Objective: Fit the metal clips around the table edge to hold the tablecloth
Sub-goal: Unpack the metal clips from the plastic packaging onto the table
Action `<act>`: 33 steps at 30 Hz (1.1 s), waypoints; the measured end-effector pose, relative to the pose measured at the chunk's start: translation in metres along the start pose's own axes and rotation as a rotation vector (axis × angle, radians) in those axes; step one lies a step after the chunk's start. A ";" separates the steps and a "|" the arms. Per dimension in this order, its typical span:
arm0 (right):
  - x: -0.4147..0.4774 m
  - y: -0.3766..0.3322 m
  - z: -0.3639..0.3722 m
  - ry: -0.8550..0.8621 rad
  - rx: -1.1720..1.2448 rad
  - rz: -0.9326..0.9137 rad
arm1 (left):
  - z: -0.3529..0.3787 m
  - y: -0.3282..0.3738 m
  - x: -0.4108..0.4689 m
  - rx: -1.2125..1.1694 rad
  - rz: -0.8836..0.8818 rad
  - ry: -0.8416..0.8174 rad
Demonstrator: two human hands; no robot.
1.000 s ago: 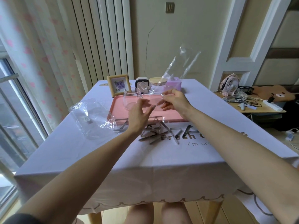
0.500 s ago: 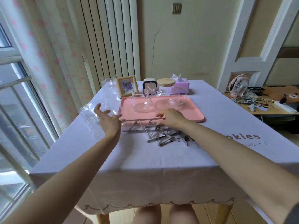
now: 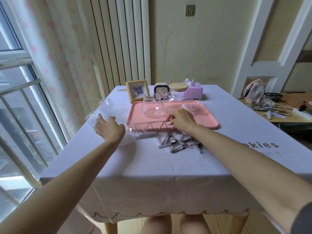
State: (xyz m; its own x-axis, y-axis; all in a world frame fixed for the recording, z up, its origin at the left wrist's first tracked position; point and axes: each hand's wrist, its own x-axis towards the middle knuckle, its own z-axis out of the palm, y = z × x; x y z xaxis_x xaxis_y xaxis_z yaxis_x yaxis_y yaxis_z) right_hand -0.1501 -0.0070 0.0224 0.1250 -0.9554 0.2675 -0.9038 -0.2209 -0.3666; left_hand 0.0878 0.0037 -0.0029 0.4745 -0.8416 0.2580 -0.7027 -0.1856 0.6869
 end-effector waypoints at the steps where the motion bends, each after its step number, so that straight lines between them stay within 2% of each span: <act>1: 0.000 0.000 -0.003 0.028 0.030 -0.003 | 0.001 0.000 0.000 -0.008 0.075 0.008; 5: 0.003 0.000 -0.016 0.084 0.101 0.003 | 0.006 0.010 0.000 -0.133 0.285 -0.042; 10: 0.005 0.007 -0.026 0.105 0.225 0.063 | 0.013 0.019 -0.005 -0.269 0.327 -0.159; 12: 0.005 0.011 -0.027 0.115 0.299 0.086 | 0.012 0.023 -0.010 -0.358 0.311 -0.222; 17: 0.005 0.018 -0.031 0.072 0.407 0.066 | 0.006 0.037 -0.017 -0.840 0.170 -0.440; 20: 0.002 0.020 -0.037 0.034 0.530 0.062 | 0.003 0.046 -0.017 -0.983 0.111 -0.535; 28: -0.003 0.015 -0.037 -0.020 0.739 0.121 | 0.019 0.076 -0.041 -0.785 0.229 -0.902; 33: -0.003 0.009 -0.039 0.004 0.951 0.189 | 0.034 0.087 -0.058 -0.772 0.290 -0.918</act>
State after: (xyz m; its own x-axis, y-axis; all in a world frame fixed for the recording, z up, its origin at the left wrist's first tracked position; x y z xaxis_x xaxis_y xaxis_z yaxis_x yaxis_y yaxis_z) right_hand -0.1747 0.0014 0.0533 0.0087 -0.9912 0.1320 -0.1999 -0.1311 -0.9710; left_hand -0.0185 0.0190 0.0189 -0.4134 -0.9040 0.1094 -0.0745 0.1533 0.9854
